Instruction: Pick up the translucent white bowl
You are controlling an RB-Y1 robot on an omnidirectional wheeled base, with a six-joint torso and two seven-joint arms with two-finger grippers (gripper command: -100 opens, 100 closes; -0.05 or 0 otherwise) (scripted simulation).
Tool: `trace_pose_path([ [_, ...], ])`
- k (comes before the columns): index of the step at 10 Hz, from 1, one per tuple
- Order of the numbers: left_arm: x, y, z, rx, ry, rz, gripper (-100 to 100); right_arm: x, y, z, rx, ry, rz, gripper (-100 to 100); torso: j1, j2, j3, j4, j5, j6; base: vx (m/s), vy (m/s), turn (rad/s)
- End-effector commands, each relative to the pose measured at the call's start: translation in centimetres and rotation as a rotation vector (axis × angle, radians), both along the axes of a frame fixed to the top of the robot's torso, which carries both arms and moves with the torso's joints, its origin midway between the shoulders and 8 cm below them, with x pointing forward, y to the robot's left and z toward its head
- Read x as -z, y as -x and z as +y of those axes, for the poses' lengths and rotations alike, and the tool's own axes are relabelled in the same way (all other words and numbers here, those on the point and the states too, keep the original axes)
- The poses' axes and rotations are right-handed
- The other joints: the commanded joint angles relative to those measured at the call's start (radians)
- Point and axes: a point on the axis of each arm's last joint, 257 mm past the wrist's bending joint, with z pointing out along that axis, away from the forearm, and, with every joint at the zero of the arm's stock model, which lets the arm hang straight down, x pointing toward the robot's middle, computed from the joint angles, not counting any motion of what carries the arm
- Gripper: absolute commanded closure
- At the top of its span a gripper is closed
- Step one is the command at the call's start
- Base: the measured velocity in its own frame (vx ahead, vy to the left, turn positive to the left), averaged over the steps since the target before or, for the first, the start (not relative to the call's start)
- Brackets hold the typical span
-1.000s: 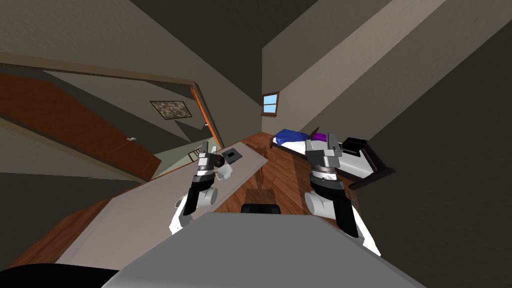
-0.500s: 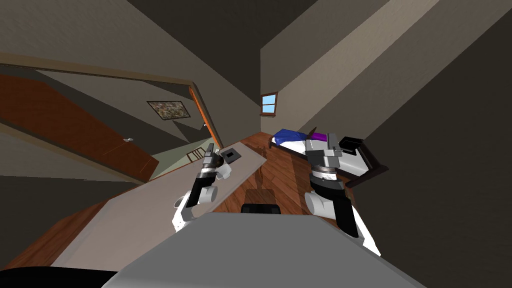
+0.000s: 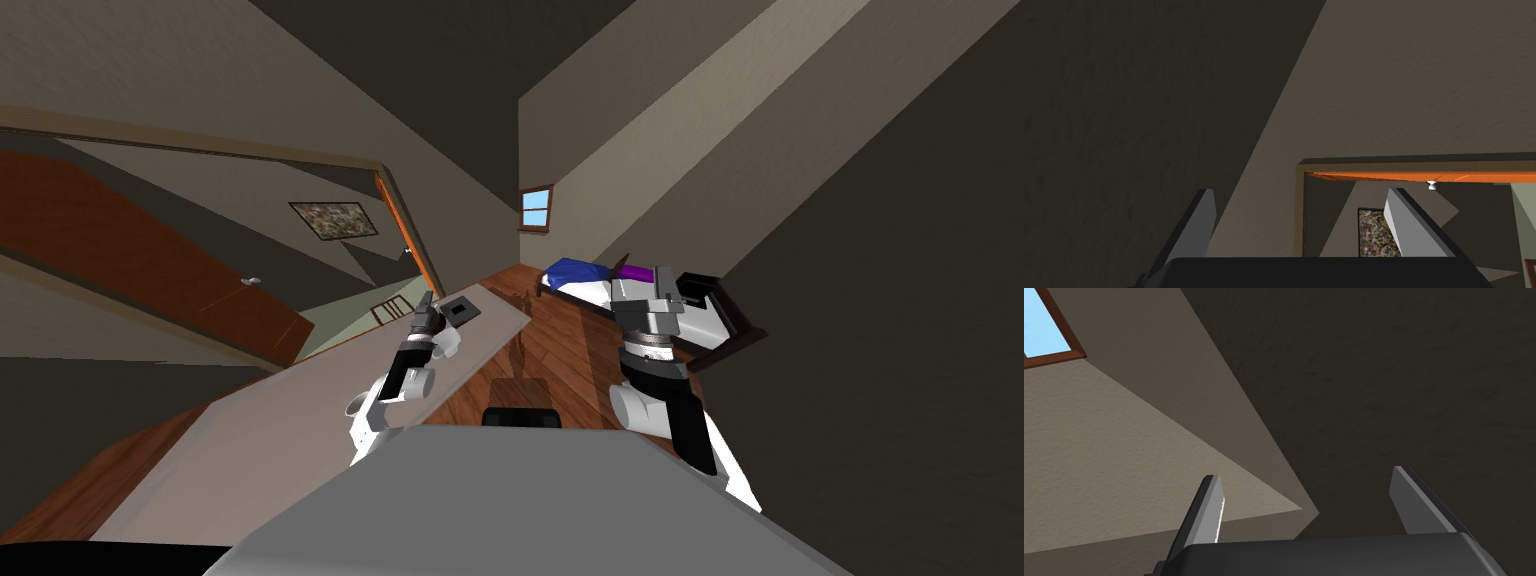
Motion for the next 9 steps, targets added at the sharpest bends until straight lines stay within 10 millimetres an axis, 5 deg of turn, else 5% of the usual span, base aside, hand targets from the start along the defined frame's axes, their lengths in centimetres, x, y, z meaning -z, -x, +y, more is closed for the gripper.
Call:
trace_pose_path([
  [1,1.3,-0.6,0.9,-0.012,0.008,0.046,-100,0.0,0.0,0.0,0.0,0.0,0.0,0,0.0,0.0,0.0,0.0,0.0,0.0,-0.011,-0.018,-0.013],
  [9,9.4,-3.4,5.5,-0.094,0.091,0.298,-100,0.0,0.0,0.0,0.0,0.0,0.0,0,0.0,-0.001,0.0,0.0,0.0,0.0,-0.006,-0.019,-0.014],
])
